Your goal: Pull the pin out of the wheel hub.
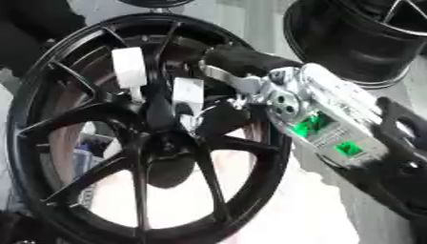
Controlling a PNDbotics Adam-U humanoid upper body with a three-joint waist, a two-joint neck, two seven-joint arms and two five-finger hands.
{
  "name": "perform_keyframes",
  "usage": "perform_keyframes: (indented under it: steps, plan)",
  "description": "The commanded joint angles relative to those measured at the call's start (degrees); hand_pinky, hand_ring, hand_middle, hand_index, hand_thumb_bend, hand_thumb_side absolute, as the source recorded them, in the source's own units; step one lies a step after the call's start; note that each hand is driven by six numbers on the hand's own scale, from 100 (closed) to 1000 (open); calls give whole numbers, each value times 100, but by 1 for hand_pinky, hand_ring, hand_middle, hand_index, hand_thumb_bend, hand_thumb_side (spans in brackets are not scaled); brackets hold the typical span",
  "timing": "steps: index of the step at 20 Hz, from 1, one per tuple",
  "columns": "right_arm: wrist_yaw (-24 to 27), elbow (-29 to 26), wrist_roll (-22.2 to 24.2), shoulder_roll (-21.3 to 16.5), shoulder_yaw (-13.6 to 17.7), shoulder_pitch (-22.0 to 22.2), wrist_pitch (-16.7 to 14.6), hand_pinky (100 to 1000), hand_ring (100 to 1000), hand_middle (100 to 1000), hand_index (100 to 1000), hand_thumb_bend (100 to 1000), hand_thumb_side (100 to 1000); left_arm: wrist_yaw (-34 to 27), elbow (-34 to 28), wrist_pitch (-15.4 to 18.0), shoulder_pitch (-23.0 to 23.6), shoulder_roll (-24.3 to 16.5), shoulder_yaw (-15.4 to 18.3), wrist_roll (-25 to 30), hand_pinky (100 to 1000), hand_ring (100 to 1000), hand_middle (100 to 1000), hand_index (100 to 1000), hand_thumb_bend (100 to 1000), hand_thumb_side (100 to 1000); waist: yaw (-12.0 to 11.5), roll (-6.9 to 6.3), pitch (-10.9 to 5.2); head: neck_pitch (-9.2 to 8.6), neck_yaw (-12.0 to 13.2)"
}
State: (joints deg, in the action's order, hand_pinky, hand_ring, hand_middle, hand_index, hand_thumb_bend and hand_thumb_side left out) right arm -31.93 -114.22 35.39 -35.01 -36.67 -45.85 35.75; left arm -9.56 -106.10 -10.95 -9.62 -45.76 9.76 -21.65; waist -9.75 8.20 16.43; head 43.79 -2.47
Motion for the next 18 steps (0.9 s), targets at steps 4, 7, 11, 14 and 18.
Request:
perform_keyframes:
  steps: [4,7,11,14,18]
  plan:
    - [43,-37,985,-147,102,-39,1022,890,876,770,859,100,372,-15,-33,-14,-77,-100,94,-38,601,485,501,669,197,268,-14,-61,-69,-46,-31]
    - [69,-37,960,-143,112,-35,1033,883,855,749,847,100,353,-18,-25,-18,-85,-96,93,-43,601,484,501,668,195,267,-19,-62,-63,-52,-35]
    - [132,-37,964,-142,106,-28,1032,869,815,710,835,100,377,-15,-23,-18,-94,-94,96,-54,601,484,500,668,193,267,-33,-61,-55,-74,-44]
    - [170,-37,984,-150,111,-11,1063,863,794,683,827,100,402,-13,-23,-21,-99,-89,99,-68,602,484,500,667,192,267,-43,-58,-52,-82,-59]
    - [205,-37,982,-154,129,-1,1096,831,721,607,796,100,410,-15,-24,-30,-104,-84,99,-81,602,484,500,667,187,266,-52,-53,-48,-106,-68]
